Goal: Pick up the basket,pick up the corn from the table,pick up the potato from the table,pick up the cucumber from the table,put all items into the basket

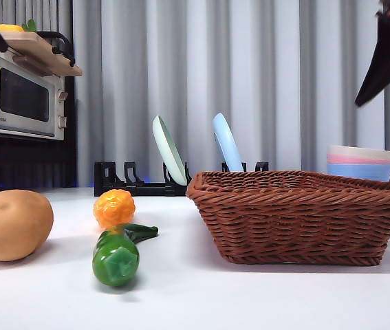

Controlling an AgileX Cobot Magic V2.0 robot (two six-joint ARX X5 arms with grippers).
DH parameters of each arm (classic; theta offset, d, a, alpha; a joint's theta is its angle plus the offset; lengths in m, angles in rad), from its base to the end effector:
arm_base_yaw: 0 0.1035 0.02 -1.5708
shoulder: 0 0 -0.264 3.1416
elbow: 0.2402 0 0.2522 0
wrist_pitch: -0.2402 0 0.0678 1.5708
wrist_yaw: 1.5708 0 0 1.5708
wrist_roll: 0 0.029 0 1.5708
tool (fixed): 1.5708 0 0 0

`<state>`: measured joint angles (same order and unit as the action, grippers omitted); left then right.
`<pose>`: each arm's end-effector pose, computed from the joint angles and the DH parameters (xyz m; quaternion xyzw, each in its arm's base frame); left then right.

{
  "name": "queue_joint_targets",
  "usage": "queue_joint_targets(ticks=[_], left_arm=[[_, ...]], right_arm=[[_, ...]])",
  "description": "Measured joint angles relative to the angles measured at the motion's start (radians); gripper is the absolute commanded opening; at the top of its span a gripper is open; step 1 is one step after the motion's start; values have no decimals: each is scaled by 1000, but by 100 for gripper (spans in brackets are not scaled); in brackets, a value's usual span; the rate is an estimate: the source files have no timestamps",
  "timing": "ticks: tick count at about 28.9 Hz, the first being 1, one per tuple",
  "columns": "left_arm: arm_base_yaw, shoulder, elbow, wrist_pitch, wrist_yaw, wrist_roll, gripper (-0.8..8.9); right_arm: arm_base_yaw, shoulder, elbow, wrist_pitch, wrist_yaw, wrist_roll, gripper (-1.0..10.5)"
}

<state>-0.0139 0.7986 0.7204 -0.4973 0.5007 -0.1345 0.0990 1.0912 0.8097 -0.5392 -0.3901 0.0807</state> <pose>0.1627 -0.0162 0.2826 -0.1306 0.2912 -0.2249 0.9206 0.2125 0.0322 0.2581 0.0937 0.4033 0.2059 0.8866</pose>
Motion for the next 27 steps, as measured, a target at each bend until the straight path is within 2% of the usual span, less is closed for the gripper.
queue_joint_targets(ticks=[12,14,16,18,23,27], left_arm=[[0,0,0,-15,0,0,409],[0,0,0,-23,0,0,409],[0,0,0,-30,0,0,409],[0,0,0,-31,0,0,409],[-3,3,0,-32,0,0,409],[-59,73,25,-34,0,-15,409]], right_arm=[[8,410,153,19,0,1,371],[14,461,159,34,0,6,298],[29,503,159,40,0,12,106],[40,510,159,41,0,13,-20],[46,494,168,37,-8,64,-16],[46,389,171,30,5,84,-16]])
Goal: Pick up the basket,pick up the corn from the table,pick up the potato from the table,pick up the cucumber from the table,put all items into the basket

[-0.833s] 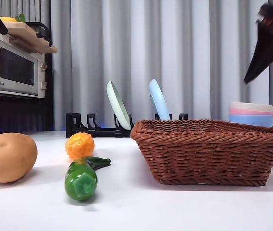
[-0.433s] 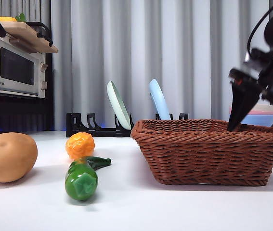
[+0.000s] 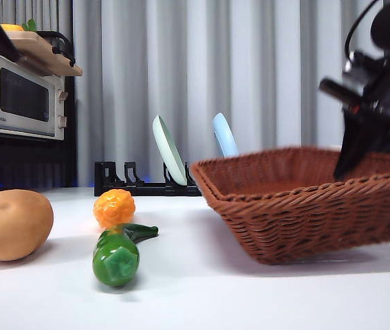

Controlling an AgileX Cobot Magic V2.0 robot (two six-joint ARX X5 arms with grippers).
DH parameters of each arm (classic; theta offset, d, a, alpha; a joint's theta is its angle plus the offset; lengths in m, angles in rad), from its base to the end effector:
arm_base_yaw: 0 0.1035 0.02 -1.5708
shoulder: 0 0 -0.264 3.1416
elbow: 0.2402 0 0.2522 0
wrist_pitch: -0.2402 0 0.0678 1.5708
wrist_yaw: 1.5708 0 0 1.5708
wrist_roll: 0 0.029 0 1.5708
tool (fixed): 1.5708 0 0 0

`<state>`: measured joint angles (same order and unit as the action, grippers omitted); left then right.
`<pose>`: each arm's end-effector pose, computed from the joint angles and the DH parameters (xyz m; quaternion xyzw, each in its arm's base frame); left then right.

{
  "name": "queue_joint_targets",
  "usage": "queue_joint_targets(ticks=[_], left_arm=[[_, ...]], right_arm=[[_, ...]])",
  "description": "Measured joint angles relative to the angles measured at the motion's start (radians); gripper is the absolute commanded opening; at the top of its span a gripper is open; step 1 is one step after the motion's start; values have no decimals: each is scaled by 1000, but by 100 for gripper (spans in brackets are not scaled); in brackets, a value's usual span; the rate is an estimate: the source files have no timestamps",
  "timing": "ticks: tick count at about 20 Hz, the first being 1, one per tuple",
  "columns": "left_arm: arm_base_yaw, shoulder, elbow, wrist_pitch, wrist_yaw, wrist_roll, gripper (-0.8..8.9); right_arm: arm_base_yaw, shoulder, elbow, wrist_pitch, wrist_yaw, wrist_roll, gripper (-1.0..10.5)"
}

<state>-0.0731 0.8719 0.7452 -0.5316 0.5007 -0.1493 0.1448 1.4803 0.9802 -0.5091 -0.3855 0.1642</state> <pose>0.1730 -0.0266 0.2771 -0.1361 0.3350 -0.2435 0.9000 0.2857 0.0527 0.2215 0.1271 0.4972 0.1893 0.8372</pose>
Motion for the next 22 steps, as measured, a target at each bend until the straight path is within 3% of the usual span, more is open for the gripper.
queue_joint_targets(ticks=[3,12,17,22], left_arm=[[-64,117,82,1,-18,-2,409],[-299,644,428,-36,-316,-35,409],[-349,899,573,-93,-425,-35,409],[-349,993,582,-78,-447,-35,406]], right_arm=[[0,-101,2,-10,3,7,-16],[0,-317,2,-84,3,23,-16],[0,-364,2,-105,3,23,-16],[0,-369,2,-127,3,23,-16]])
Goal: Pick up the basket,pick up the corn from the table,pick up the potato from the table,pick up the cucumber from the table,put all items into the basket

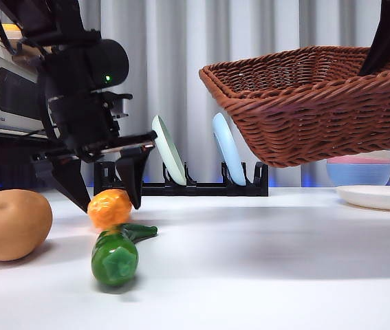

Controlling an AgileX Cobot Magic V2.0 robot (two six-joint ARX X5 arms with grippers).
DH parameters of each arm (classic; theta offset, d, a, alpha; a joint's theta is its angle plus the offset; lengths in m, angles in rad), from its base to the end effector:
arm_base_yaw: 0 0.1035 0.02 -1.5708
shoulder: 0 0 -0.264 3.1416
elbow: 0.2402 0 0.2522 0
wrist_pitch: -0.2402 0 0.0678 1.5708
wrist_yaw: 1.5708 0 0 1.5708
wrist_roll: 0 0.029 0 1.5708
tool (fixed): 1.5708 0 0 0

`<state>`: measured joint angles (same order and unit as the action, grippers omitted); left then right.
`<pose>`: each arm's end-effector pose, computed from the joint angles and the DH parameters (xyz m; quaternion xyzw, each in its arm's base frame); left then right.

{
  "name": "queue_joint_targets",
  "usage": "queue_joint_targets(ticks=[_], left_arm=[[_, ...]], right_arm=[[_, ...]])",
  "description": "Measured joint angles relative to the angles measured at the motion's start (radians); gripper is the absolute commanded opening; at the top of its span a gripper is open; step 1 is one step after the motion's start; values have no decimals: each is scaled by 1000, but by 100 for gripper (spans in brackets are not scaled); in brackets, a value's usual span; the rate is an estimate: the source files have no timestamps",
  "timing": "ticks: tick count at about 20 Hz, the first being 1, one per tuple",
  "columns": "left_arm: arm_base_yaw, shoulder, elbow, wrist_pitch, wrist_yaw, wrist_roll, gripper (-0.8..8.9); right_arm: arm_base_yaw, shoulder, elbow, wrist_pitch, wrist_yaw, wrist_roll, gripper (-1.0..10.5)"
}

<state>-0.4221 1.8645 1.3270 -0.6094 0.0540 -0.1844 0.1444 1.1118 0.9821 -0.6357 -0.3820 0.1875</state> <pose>0.3436 -0.1560 0.1941 0.0237 0.5493 -0.1481 0.8220 0.2181 0.0426 0.3024 0.1279 0.3918 0.2056 0.8876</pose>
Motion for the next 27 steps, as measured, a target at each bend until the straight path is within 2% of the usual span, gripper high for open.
queue_joint_targets(ticks=[1,2,3,4,7,11,15,17,20,23,27], left_arm=[[0,3,0,8,0,0,393],[0,2,0,16,0,0,294],[0,2,1,21,0,2,101],[0,2,1,19,2,12,-15],[0,0,5,-4,5,50,-8],[0,-91,4,-137,6,101,-8],[-18,-402,5,-174,45,113,-8],[-45,-551,6,-160,87,92,-8],[-128,-690,10,-113,89,44,-8],[-243,-678,11,-53,19,-2,-8],[-380,-572,10,42,-96,-39,-8]], right_arm=[[0,0,0,0,0,0,-16],[0,0,0,0,0,0,-16],[0,0,0,0,0,0,-16],[0,0,0,0,0,0,-16],[0,0,0,0,0,0,-16],[0,0,0,33,0,0,-16],[0,39,0,105,0,34,-16],[10,85,0,135,0,65,-16],[56,162,0,206,-1,119,-16],[116,224,0,259,-1,175,-16],[186,240,0,286,-2,209,-16]])
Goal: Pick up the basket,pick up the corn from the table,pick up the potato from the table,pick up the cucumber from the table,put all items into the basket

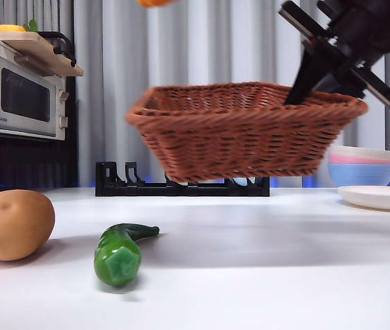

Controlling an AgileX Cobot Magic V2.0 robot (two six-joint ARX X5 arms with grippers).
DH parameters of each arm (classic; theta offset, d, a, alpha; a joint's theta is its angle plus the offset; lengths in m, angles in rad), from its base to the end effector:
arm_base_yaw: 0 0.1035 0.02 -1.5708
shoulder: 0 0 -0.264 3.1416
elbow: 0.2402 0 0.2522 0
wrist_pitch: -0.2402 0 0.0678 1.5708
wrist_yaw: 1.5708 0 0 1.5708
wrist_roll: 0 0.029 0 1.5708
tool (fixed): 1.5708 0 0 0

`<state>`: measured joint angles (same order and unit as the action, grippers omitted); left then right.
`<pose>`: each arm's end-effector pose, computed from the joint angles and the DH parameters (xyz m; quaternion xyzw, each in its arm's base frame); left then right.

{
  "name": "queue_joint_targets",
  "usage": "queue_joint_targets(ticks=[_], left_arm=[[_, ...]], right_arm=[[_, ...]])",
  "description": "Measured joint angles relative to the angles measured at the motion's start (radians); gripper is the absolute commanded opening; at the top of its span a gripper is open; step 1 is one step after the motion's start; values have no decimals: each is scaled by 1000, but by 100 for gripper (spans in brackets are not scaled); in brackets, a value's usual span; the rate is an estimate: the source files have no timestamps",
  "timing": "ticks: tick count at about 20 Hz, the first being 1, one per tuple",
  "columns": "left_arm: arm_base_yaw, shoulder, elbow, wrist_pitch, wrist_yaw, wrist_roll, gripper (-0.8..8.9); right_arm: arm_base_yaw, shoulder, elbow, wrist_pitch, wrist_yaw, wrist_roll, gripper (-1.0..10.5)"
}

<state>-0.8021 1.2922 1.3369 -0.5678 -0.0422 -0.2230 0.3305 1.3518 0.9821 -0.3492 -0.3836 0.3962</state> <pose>0.1909 -0.1956 0.3799 0.0055 0.2743 -0.3298 0.9033 0.2651 0.1024 0.2663 0.1818 0.4091 0.2516 0.8581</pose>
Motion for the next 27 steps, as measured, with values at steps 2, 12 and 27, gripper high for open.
queue_joint_targets(ticks=[2,12,27], left_arm=[[-39,69,0,41,-29,-13,-8],[-111,324,-1,68,-34,-65,139],[-111,-46,96,-349,-237,-25,534]], right_arm=[[18,0,0,13,-3,16,-16],[17,0,0,13,-2,28,-16],[17,0,0,13,-2,31,-16]])
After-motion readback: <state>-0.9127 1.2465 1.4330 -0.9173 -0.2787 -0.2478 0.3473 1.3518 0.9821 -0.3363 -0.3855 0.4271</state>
